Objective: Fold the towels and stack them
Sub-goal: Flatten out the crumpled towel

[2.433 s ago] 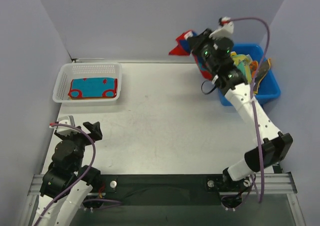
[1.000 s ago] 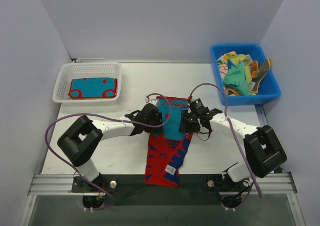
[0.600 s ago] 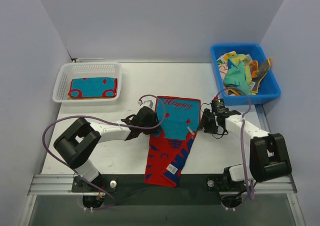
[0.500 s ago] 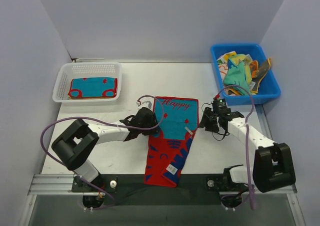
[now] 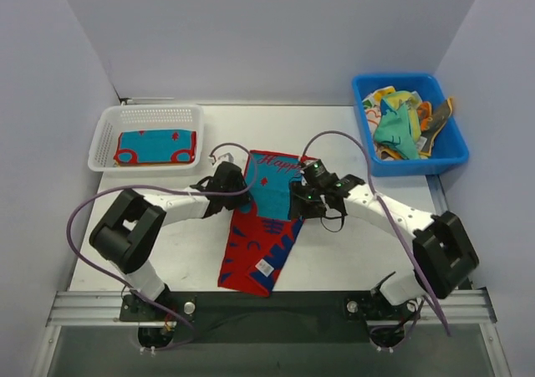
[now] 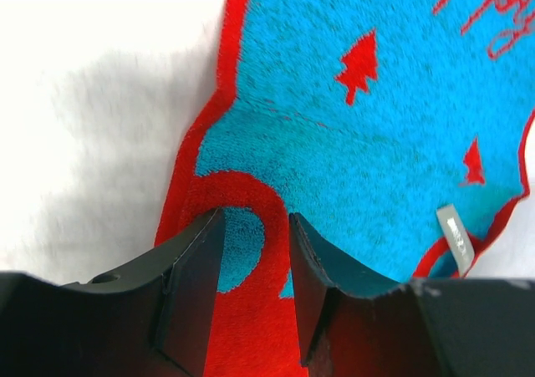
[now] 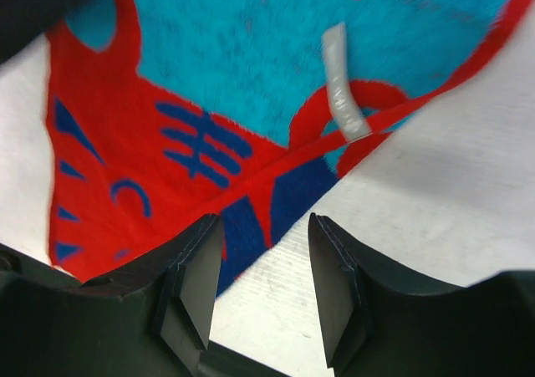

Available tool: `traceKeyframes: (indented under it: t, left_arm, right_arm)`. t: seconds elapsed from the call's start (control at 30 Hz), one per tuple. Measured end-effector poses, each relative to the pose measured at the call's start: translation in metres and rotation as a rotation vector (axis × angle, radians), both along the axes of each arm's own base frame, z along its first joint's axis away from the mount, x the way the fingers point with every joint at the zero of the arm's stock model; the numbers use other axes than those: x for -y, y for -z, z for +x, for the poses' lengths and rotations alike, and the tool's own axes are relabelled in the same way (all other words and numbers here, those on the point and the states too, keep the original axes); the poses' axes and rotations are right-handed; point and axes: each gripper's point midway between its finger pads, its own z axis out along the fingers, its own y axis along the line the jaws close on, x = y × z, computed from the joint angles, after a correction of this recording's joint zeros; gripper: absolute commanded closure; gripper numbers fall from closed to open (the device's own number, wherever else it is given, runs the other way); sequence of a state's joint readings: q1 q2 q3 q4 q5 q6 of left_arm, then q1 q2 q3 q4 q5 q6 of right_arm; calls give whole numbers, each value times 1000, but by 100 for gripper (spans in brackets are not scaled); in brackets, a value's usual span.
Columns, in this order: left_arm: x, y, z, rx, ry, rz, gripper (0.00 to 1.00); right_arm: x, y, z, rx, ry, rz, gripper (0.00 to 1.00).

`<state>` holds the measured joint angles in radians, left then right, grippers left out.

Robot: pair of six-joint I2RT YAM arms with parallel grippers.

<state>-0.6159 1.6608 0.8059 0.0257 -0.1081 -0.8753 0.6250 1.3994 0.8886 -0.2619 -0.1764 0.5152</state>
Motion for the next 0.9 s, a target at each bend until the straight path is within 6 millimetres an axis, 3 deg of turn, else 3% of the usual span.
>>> traceKeyframes:
  t: [0.13,0.27,0.37,0.5,0.6,0.7,0.8,0.9]
  left_arm:
    - [-1,0,24,6,-32,2,52]
    - [-5,0,41,12,-59,-3,52]
    - [-11,0,43,15,-75,-8,52]
    - [-19,0,30,24,-100,-35,51]
    - [-25,-2,18,28,-115,-60,43]
    - [-28,-7,8,19,-107,-55,36]
    - [-29,-25,-6,30,-79,-31,32]
    - [-27,-63,-20,102,-41,-38,29]
  right_arm:
    - [-18,27,-2,-85,-59,-54,55]
    - [-22,42,21,-107,-60,-87,55]
    - [-10,55,41,-117,-30,-108,55]
    - [27,66,58,-144,49,-133,55]
    - [55,67,72,-125,106,-173,55]
    - [69,62,75,-104,120,-219,50]
    - [63,43,70,-52,87,-239,46]
    - [37,10,57,46,3,-246,44]
